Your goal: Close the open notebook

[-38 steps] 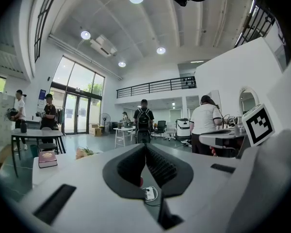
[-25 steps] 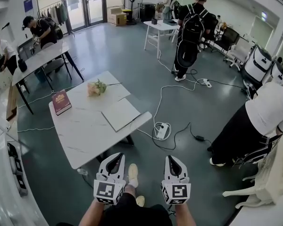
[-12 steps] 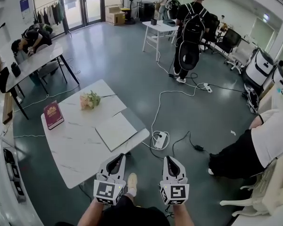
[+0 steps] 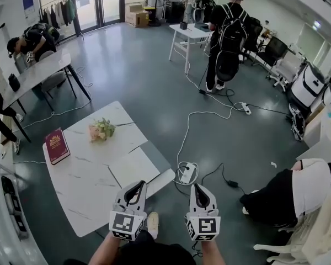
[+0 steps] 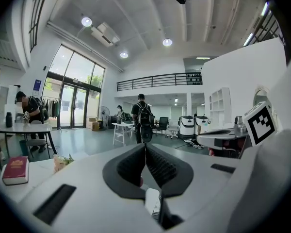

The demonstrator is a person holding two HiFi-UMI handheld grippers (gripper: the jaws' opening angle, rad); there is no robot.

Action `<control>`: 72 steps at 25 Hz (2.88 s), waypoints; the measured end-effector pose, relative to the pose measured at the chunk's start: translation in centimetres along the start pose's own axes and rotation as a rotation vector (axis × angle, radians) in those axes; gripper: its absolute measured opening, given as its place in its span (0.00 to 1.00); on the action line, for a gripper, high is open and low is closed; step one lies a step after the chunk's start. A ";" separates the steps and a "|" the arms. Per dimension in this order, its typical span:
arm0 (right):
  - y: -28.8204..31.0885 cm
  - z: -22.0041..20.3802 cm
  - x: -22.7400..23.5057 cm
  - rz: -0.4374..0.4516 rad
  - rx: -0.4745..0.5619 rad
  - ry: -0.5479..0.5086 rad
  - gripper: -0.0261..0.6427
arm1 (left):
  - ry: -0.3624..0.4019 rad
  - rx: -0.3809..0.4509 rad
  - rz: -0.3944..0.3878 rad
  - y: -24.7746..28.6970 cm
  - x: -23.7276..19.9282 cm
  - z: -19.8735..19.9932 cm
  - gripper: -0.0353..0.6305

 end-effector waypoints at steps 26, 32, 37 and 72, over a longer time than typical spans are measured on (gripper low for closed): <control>17.8 -2.1 -1.3 0.270 -0.024 0.050 0.06 | 0.006 -0.005 0.271 6.4 -10.2 -0.6 0.09; 21.9 -4.0 -3.4 0.461 -0.058 0.072 0.06 | 0.001 -0.037 0.467 5.4 -11.7 -1.8 0.09; 24.1 -6.5 -4.4 0.570 -0.107 0.090 0.06 | -0.019 -0.066 0.583 5.2 -12.1 -3.6 0.09; 29.9 -30.1 -4.6 0.787 -0.636 0.254 0.51 | -0.210 -0.264 0.861 8.1 -13.9 -20.9 0.09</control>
Point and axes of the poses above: the fingertips, and each gripper's own axes: y forward along the fingers, x to its right, z out of its top, the point moved 4 cm from there along -y, backward along the fingers, and after that the axes turned 15 degrees about x, right-handed, at the moved point
